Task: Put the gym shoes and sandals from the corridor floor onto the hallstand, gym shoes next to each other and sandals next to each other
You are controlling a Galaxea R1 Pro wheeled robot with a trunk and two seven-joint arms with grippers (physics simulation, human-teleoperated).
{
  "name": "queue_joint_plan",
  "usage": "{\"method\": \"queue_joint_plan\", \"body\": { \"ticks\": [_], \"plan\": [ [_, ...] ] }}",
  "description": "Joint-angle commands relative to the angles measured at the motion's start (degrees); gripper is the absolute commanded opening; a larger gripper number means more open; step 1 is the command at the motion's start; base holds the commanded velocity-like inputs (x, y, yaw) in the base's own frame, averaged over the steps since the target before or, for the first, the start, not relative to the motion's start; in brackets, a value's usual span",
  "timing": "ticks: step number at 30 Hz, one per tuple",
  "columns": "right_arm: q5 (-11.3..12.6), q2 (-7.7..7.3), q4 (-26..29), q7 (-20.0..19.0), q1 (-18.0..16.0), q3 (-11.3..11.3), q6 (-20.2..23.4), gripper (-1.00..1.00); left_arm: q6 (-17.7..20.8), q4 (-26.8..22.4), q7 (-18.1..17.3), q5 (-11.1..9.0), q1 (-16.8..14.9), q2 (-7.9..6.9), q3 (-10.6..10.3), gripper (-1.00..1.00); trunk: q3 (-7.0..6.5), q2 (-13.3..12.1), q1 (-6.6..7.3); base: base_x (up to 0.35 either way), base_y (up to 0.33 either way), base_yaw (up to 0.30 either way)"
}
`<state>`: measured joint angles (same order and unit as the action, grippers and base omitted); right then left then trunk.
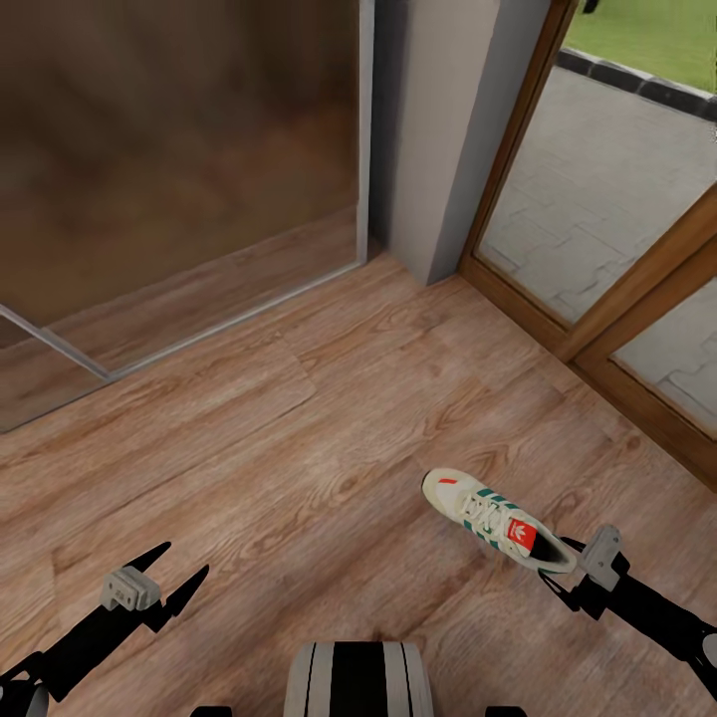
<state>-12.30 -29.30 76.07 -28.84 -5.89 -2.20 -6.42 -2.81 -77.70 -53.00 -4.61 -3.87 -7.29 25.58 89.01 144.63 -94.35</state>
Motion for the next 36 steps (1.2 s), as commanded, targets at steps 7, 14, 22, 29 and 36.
{"method": "queue_joint_plan", "body": {
  "ticks": [7, 14, 22, 29, 36],
  "plan": [
    [-0.01, 0.00, 0.03, 0.01, 0.00, 0.00, 0.00, -1.00, 0.00, 0.01, 0.00, -0.01, 0.00, 0.00, 0.00, 1.00, -0.61, 0.00, 0.00, 0.000, 0.000, 0.000],
    [-0.01, -0.02, 0.19, -0.04, 0.00, 0.00, 0.00, -1.00, 0.00, 0.01, 0.00, -0.01, 0.00, 0.00, 0.00, 1.00, -0.92, 0.00, 0.00, 0.000, 0.000, 0.000],
    [-0.01, 0.14, 0.61, -0.07, 0.00, 0.04, 0.07, -1.00, 0.00, 0.01, 0.00, -0.02, 0.00, 0.00, 0.00, 1.00, -1.01, 0.00, 0.00, 0.000, 0.000, 0.000],
    [-0.01, 0.85, 0.85, -0.08, 0.01, -0.04, -0.01, -1.00, 0.00, 0.01, 0.00, -0.02, 0.00, 0.00, 0.06, 1.00, -1.25, 0.00, 0.00, 0.000, 0.000, 0.000],
    [-0.01, 1.11, 1.64, -0.02, 0.06, -0.08, 0.06, -1.00, 0.00, 0.07, 0.00, 0.02, 0.00, 0.00, 0.08, 1.00, -1.86, 0.00, 0.00, 0.000, 0.000, 0.000]
  ]
}}
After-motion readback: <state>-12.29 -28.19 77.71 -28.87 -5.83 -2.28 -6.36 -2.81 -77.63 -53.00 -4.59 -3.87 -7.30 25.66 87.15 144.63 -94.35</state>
